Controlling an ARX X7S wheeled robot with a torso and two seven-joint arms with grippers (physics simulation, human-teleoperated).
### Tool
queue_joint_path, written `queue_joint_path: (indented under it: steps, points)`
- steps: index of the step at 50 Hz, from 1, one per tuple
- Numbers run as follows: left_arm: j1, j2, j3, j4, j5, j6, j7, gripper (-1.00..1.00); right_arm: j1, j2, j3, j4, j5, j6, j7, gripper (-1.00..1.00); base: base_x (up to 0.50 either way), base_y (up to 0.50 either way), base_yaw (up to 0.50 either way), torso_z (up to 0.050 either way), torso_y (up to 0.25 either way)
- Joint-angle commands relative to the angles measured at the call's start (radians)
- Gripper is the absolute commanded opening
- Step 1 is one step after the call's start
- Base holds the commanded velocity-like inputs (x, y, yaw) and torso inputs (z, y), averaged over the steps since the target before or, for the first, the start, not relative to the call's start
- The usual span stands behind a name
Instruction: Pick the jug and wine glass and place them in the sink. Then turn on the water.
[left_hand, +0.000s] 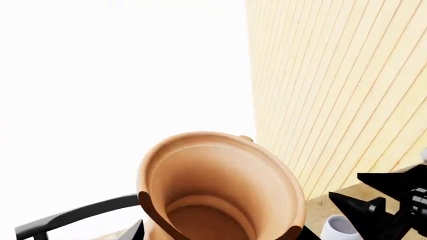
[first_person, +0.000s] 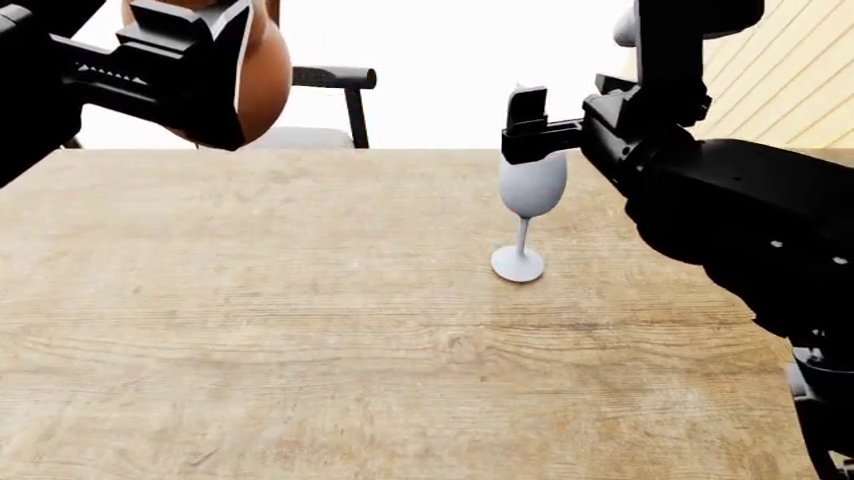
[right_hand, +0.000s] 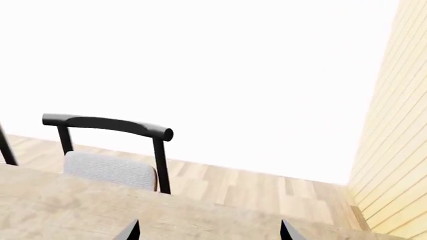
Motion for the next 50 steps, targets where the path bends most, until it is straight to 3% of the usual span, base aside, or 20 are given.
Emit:
queue_joint_path:
  steps: [1, 50]
  points:
    - [-0.004, -0.007, -0.018, 0.001, 0.019, 0.020, -0.008, -1.00, -0.028, -0.024, -0.012, 0.046, -0.022, -0.038, -0.025, 1.00, 0.00, 0.00, 0.00, 0.000, 0.000]
    - [0.029, -0.026, -0.013, 0.010, 0.042, 0.052, 0.020, -1.00, -0.093, -0.017, -0.005, -0.002, 0.026, -0.036, -0.001, 1.00, 0.00, 0.00, 0.00, 0.001, 0.001]
